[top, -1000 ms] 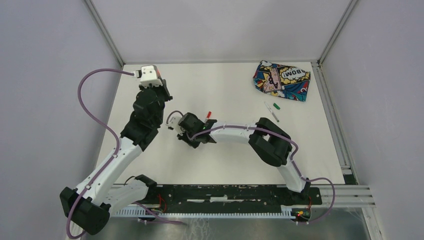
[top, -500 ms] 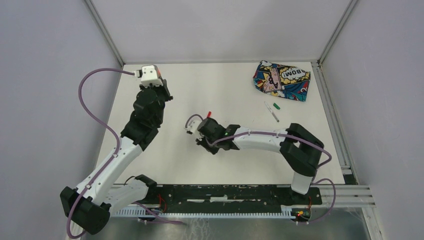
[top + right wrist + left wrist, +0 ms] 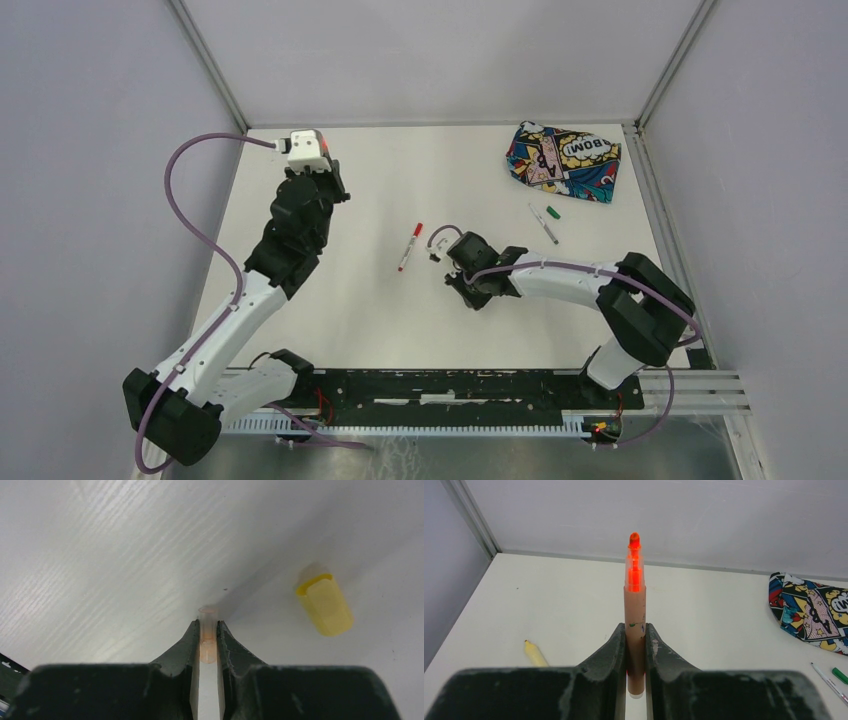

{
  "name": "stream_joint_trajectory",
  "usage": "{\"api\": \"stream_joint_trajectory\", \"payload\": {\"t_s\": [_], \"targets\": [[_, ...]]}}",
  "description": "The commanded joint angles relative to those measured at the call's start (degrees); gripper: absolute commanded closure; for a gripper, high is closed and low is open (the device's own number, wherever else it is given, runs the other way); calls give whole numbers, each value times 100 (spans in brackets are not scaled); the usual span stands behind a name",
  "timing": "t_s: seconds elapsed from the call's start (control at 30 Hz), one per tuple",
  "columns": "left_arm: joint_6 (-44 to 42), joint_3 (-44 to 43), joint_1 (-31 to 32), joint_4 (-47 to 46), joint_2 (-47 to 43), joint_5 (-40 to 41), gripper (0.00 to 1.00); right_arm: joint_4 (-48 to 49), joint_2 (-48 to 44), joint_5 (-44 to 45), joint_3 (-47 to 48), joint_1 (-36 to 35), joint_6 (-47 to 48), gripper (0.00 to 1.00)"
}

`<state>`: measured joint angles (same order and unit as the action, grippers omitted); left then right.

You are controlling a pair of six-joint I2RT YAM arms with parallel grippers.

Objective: Insert the pens into the pen caps

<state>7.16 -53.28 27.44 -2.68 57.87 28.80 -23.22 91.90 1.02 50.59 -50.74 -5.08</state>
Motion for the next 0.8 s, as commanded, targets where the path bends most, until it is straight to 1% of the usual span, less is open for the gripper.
{"api": "stream_joint_trajectory", "payload": {"t_s": [0.0, 0.23, 0.4, 0.53, 0.77], "targets": [[-58, -78, -34, -185, 3, -80, 97, -153, -150, -84, -17, 266, -129, 82], [-69, -95, -37, -172, 14, -111, 97, -508, 17, 27, 83, 337, -34, 76], [-60, -95, -37, -159, 10, -145, 97, -732, 130, 66, 151, 339, 44, 69], [-59, -100, -37, -154, 5, -157, 97, -870, 236, 70, 242, 332, 128, 66], [-74, -104, -37, -145, -6, -146, 97, -949, 524, 80, 480, 337, 165, 64]]}}
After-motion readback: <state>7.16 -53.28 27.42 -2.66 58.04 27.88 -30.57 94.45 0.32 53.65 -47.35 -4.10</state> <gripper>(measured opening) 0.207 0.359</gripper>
